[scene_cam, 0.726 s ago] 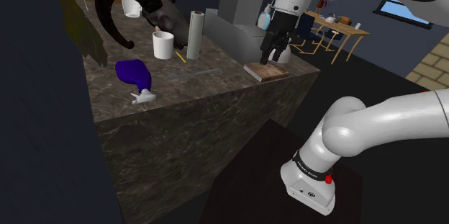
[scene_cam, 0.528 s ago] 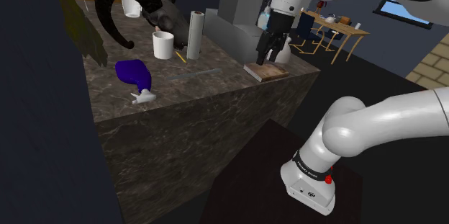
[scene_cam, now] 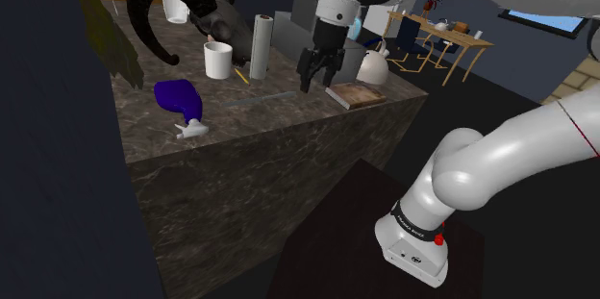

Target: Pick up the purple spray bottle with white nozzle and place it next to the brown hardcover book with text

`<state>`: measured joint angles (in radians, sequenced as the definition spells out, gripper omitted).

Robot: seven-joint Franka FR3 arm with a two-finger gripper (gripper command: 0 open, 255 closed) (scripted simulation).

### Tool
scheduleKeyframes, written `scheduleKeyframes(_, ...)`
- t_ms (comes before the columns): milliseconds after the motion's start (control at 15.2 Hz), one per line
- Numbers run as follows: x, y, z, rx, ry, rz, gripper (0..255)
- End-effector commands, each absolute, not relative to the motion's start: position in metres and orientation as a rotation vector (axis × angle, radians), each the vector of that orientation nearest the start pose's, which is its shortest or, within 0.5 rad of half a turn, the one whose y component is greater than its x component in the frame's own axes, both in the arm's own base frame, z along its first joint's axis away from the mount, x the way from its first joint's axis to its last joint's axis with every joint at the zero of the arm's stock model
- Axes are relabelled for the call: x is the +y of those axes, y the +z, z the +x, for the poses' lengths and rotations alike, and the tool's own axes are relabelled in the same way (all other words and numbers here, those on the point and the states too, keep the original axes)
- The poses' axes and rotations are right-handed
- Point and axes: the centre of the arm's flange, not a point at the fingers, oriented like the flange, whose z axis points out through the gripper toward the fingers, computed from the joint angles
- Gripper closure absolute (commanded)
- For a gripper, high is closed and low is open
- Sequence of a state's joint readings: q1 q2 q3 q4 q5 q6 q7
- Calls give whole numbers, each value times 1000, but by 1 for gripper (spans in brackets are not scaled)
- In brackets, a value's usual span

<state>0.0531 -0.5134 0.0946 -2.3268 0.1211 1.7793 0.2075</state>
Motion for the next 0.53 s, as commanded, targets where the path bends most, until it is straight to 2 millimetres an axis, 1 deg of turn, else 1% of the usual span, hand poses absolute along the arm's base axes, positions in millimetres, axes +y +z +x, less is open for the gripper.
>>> scheduleKeyframes(0, 91, 522, 405, 165, 62, -3082, 0)
scheduleKeyframes(462, 159, 498, 466, 201, 33, -3118, 0)
